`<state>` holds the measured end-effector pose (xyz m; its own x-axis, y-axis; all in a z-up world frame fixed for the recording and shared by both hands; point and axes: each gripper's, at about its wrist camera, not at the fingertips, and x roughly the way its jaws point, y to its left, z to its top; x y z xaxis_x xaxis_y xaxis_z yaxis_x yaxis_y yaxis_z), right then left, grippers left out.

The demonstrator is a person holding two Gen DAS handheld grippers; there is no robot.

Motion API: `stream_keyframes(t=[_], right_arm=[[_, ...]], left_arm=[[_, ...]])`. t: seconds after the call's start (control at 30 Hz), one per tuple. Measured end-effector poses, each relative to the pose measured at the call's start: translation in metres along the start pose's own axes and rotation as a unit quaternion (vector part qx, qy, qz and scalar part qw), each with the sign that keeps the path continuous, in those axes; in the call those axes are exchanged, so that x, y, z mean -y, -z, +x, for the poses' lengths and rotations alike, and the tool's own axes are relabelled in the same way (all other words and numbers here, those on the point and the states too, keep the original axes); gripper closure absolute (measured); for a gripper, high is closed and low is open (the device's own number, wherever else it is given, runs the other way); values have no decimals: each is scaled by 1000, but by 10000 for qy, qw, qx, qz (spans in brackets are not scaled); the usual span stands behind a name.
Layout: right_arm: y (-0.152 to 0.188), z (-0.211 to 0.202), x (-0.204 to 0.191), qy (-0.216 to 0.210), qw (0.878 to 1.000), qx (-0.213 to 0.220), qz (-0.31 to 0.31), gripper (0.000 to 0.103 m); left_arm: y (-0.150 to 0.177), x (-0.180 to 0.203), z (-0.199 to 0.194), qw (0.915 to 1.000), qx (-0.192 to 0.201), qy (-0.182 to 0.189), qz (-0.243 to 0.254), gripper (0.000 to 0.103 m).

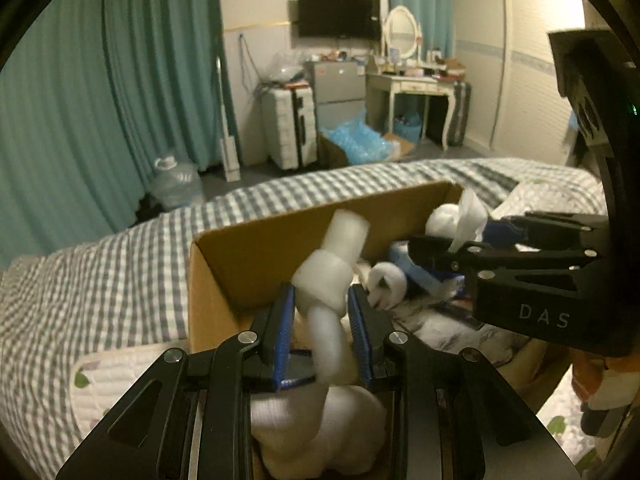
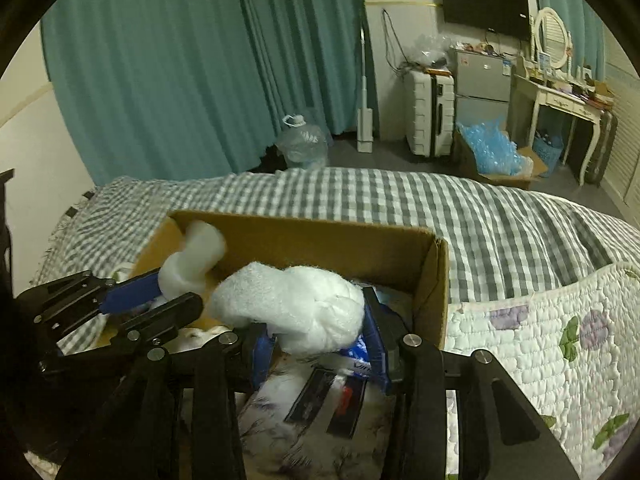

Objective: Organize soft objects
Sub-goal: 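Drop the foam piece and white cloth into the box with both tools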

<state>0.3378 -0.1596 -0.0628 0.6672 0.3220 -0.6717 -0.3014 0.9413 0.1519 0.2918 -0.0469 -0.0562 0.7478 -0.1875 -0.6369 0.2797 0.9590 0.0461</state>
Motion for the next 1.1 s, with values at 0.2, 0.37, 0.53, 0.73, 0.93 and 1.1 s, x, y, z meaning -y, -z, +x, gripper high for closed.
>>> stream_keyframes(t=[0.2, 0.37, 0.53, 0.73, 0.93, 1.1], right_arm=[[-5, -7, 8, 127, 9995, 160, 258, 19], [-13, -43, 7, 234, 9985, 373, 319, 18], [-27, -108, -6, 323, 9964, 745, 235, 13], [-47, -159, -23, 447, 9944, 951, 128, 8], [-47, -130, -26, 284, 9981, 453, 304, 8], [-27, -66, -20, 558, 9977, -331, 204, 8]], left_arm=[[2, 8, -17, 9993, 249, -222, 195, 59], [-8, 7, -51, 9967, 594, -523, 170, 34], [-26, 6, -107, 9930, 936, -723, 26, 30], [-40, -2, -188, 9848, 1471, -850, -365, 14], [-33, -12, -198, 9836, 1450, -1002, -393, 14], [-13, -16, -160, 9874, 1150, -1022, -365, 14]])
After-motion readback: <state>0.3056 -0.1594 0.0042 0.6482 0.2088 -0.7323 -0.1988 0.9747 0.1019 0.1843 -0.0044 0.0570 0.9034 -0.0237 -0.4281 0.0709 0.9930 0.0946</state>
